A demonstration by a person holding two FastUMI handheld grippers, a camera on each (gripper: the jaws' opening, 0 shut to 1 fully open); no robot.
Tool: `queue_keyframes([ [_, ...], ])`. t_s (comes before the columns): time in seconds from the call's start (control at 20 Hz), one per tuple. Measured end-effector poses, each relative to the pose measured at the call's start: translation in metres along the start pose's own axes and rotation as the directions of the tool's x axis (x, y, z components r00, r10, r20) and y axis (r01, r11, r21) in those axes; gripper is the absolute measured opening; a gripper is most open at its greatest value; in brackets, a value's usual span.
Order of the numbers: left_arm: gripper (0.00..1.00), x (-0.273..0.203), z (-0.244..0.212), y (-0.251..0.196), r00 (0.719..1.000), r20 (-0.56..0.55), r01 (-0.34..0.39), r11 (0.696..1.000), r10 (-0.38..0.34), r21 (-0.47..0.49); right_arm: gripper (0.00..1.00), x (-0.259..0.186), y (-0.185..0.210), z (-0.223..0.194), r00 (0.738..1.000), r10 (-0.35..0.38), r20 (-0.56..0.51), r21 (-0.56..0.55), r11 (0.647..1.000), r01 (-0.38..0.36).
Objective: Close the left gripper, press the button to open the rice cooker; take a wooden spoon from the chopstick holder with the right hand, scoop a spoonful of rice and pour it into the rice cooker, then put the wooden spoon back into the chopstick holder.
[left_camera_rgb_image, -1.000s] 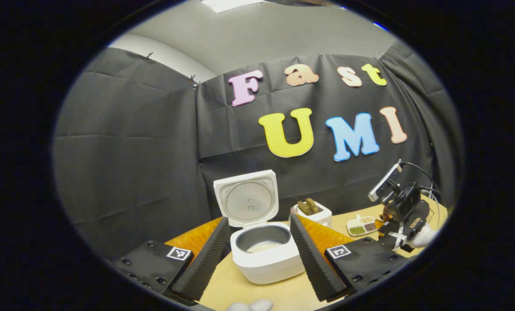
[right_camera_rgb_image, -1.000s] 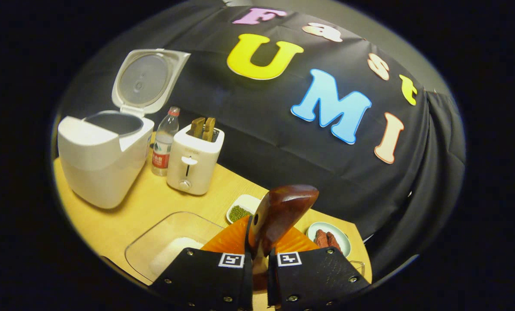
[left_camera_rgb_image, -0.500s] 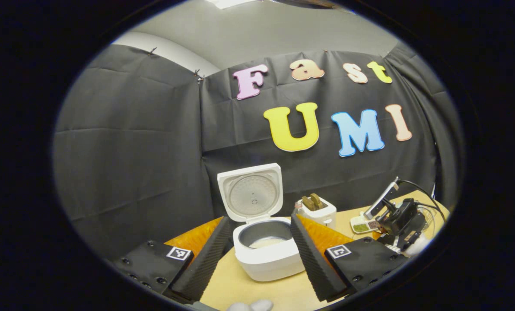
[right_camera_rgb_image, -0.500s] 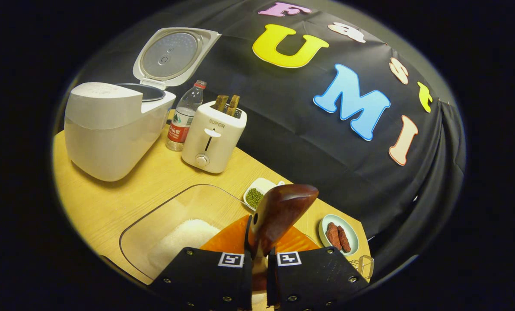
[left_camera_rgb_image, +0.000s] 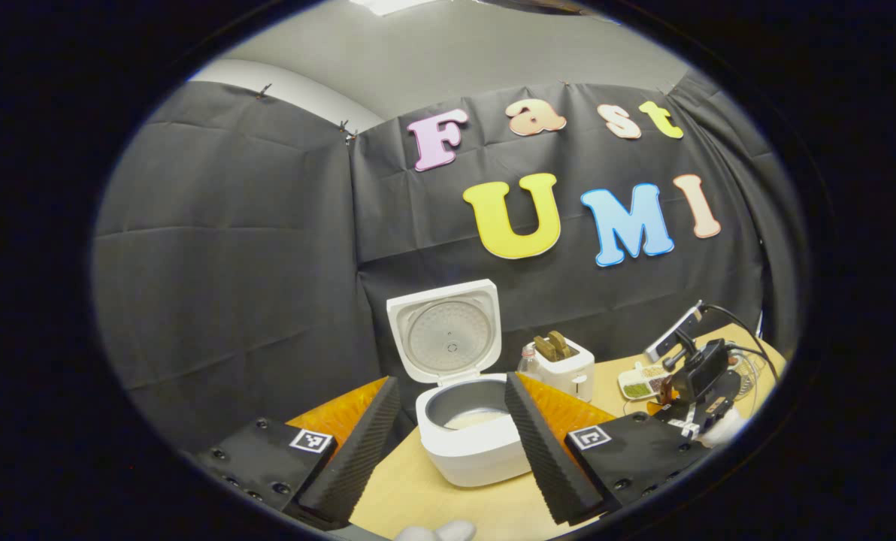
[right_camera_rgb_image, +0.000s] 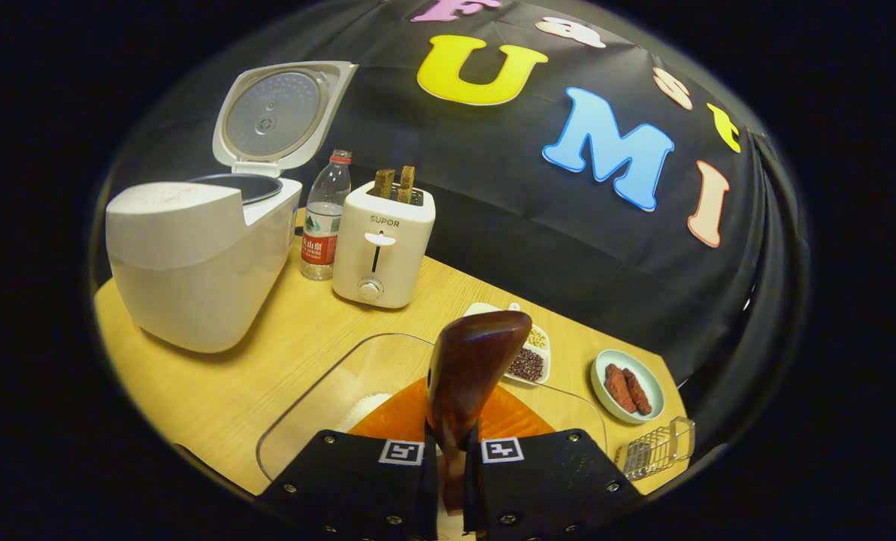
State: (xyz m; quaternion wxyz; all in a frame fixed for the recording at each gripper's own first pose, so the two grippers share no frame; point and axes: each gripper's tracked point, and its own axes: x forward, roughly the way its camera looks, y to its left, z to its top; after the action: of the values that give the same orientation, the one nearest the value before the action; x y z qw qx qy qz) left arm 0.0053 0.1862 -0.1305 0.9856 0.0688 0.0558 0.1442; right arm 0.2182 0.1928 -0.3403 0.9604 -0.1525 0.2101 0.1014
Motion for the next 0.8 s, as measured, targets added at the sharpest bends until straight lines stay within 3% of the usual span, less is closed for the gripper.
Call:
queue_keyframes([
  [0.25,1.0,0.001,0.001,0.006,1.0,-0.005,-0.01,1.0,0.01,-0.001,0.13,0.003,0.019,0.004,0.994,0.099,-0.038,0.29,0.953,-0.084],
  [0.3,0.96,0.002,0.002,0.007,1.0,-0.003,-0.012,1.0,0.012,-0.001,0.14,0.003,0.022,0.005,0.992,0.117,-0.041,0.335,0.937,-0.097],
  [0.45,1.0,0.0,0.004,0.009,1.0,0.002,-0.014,1.0,0.014,0.0,0.13,0.003,0.022,0.004,0.986,0.156,-0.05,0.48,0.87,-0.113],
  [0.65,0.96,0.001,0.005,0.006,1.0,0.001,-0.01,1.0,0.01,-0.01,0.14,0.004,0.011,-0.005,0.976,0.212,-0.051,0.672,0.73,-0.123],
  [0.7,1.0,0.001,0.004,0.005,1.0,-0.002,-0.01,1.0,0.01,-0.011,0.14,0.004,0.005,-0.008,0.974,0.222,-0.052,0.721,0.683,-0.117],
  [0.8,0.98,0.003,0.006,0.003,1.0,-0.004,-0.005,1.0,0.005,-0.015,0.14,0.005,-0.002,-0.015,0.97,0.237,-0.048,0.793,0.599,-0.108],
])
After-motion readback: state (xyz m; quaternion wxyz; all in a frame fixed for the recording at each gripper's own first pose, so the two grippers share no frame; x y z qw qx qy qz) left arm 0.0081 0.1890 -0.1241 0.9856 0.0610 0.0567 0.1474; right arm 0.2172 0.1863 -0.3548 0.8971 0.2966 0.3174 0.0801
